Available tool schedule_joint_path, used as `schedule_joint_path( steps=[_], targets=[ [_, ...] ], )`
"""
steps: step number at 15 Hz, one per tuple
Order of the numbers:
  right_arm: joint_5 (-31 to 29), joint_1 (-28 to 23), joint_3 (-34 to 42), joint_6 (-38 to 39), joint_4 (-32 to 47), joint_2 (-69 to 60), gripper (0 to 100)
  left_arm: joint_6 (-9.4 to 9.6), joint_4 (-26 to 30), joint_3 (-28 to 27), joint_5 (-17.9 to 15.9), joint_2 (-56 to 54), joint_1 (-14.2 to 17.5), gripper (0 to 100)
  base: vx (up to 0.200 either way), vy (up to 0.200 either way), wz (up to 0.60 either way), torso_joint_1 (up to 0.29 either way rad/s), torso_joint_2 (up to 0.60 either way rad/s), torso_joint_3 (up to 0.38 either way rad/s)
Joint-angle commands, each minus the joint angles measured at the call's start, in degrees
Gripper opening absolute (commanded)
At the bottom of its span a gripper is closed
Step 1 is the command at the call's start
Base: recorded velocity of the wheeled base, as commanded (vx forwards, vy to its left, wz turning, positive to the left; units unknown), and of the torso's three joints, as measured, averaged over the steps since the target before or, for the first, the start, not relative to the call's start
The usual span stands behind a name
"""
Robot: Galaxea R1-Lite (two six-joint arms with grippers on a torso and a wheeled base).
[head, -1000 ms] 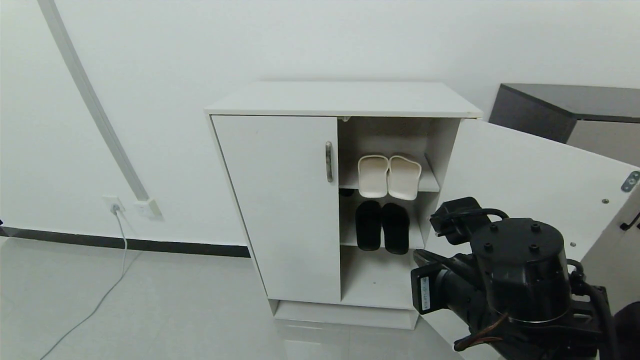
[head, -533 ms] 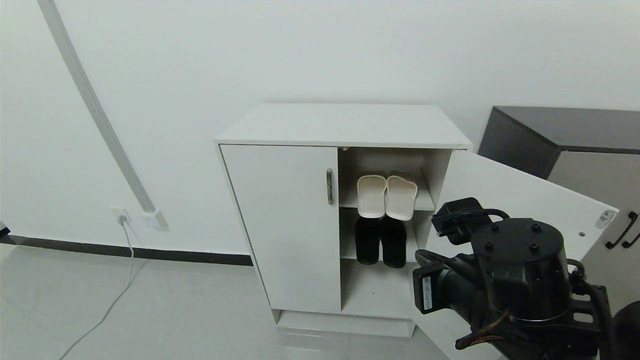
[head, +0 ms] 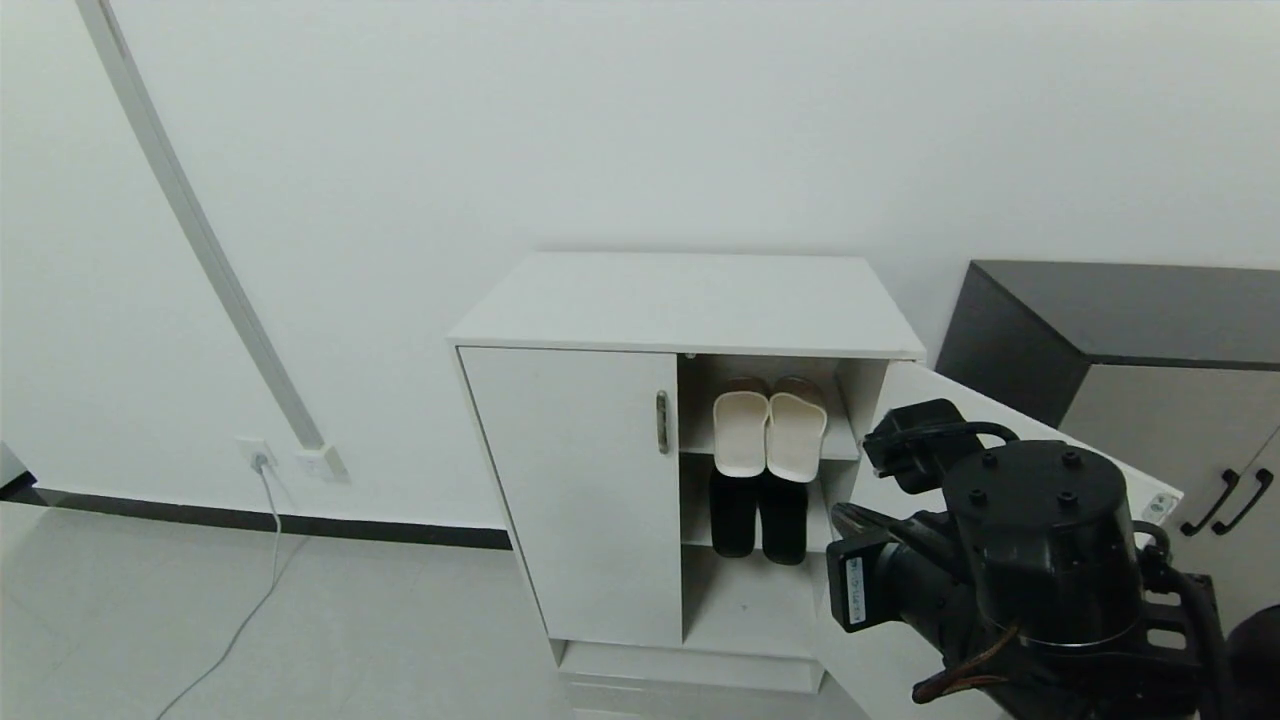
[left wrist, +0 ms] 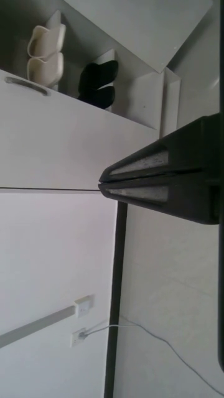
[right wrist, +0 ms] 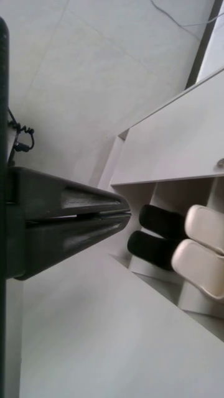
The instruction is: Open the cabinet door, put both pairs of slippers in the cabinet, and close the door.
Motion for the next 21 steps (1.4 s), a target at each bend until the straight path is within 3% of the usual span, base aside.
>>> schedule_joint_path(
  steps=[1, 6, 11, 18, 21],
  targets=[
    [0.0, 0.0, 0.0, 0.0, 0.0, 0.0, 0, -0.01, 0.0, 0.0, 0.0, 0.1, 0.1, 0, 0.0, 0.0, 0.0, 0.227, -0.55, -0.325],
    [1.3, 0.0, 1.2, -0.3, -0.2, -0.1, 0, -0.01, 0.0, 0.0, 0.0, 0.1, 0.0, 0, 0.0, 0.0, 0.0, 0.235, -0.56, -0.315],
    [1.3, 0.1, 2.5, -1.7, -1.6, -0.1, 0, -0.01, 0.0, 0.0, 0.0, 0.1, 0.1, 0, 0.0, 0.0, 0.0, 0.049, -0.1, -0.059],
    [1.5, -0.3, 3.9, -3.7, -5.0, -0.1, 0, -0.1, 0.0, 0.0, 0.1, 0.1, 0.0, 0, 0.0, 0.0, -0.6, 0.005, 0.0, 0.0],
    [1.5, -2.0, 3.9, -4.6, -5.0, 0.0, 0, -0.1, 0.0, 0.0, 0.0, 0.1, 0.0, 0, 0.0, 0.0, 0.0, 0.0, 0.0, 0.0]
  ],
)
